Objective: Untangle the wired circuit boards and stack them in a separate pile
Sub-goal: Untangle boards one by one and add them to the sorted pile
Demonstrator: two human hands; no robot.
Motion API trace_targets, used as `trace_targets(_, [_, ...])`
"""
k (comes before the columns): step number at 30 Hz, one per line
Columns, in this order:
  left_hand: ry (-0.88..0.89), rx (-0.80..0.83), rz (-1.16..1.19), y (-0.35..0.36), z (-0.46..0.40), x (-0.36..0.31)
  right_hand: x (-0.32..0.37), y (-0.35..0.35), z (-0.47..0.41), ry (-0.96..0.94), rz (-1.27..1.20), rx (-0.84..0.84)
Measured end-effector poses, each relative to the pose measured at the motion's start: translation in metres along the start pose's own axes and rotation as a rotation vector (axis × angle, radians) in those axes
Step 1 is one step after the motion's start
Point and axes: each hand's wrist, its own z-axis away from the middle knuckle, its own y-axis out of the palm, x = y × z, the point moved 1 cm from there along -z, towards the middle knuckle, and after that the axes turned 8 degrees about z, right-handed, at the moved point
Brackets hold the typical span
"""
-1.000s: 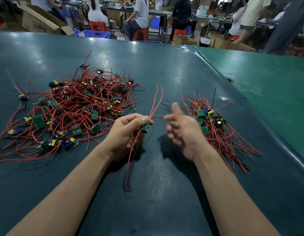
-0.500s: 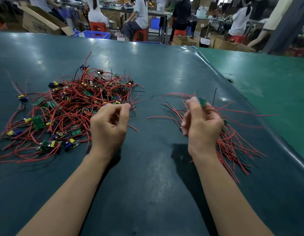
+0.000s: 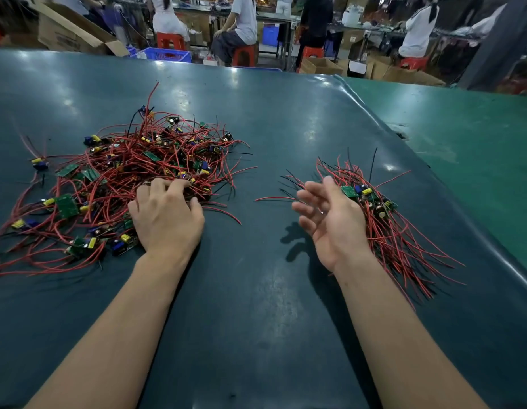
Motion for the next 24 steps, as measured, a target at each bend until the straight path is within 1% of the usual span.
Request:
trace_targets(2, [-0.027,-0.009,0.001,0.0,-0.002,0.001,-0.005,0.005,0.003,-0.006,0.193,0.106])
trace_targets(4, [-0.051,-0.011,0.025,-0.001,-0.006,0.004,-0.011,0.008,0.005,0.03,0.39,0.269])
trace_targets(5, [-0.062,-0.012,0.04,0.0,-0.008,0.005,-0.013,0.007,0.005,0.042,0.462,0.319])
trace_targets(6, [-0.072,-0.017,0.06,-0.001,-0.009,0.006,-0.013,0.005,0.003,0.04,0.505,0.312])
trace_targets(7, [-0.079,-0.032,0.08,-0.001,-0.01,0.007,-0.013,0.001,-0.001,0.021,0.526,0.243])
trace_targets(9, [-0.076,-0.099,0.076,-0.005,-0.011,0.008,-0.009,-0.009,-0.01,-0.045,0.563,0.021])
trace_targets(10, [-0.076,-0.14,0.048,-0.007,-0.011,0.009,-0.007,-0.014,-0.014,-0.069,0.562,-0.06])
trace_targets(11, [-0.088,-0.172,0.02,-0.009,-0.011,0.01,-0.006,-0.017,-0.017,-0.08,0.538,-0.104])
trace_targets(13, [-0.145,-0.155,-0.011,-0.012,-0.01,0.012,-0.008,-0.019,-0.02,-0.087,0.509,-0.134])
trace_targets(16, [-0.188,-0.082,-0.029,-0.011,-0.009,0.013,-0.008,-0.021,-0.024,-0.127,0.568,-0.189])
trace_targets(19, [-0.183,-0.107,0.001,-0.013,-0.01,0.016,-0.008,-0.027,-0.027,-0.153,0.639,-0.252])
trace_targets(24, [-0.217,-0.111,0.008,-0.017,-0.013,0.019,-0.012,-0.026,-0.029,-0.227,0.779,-0.28])
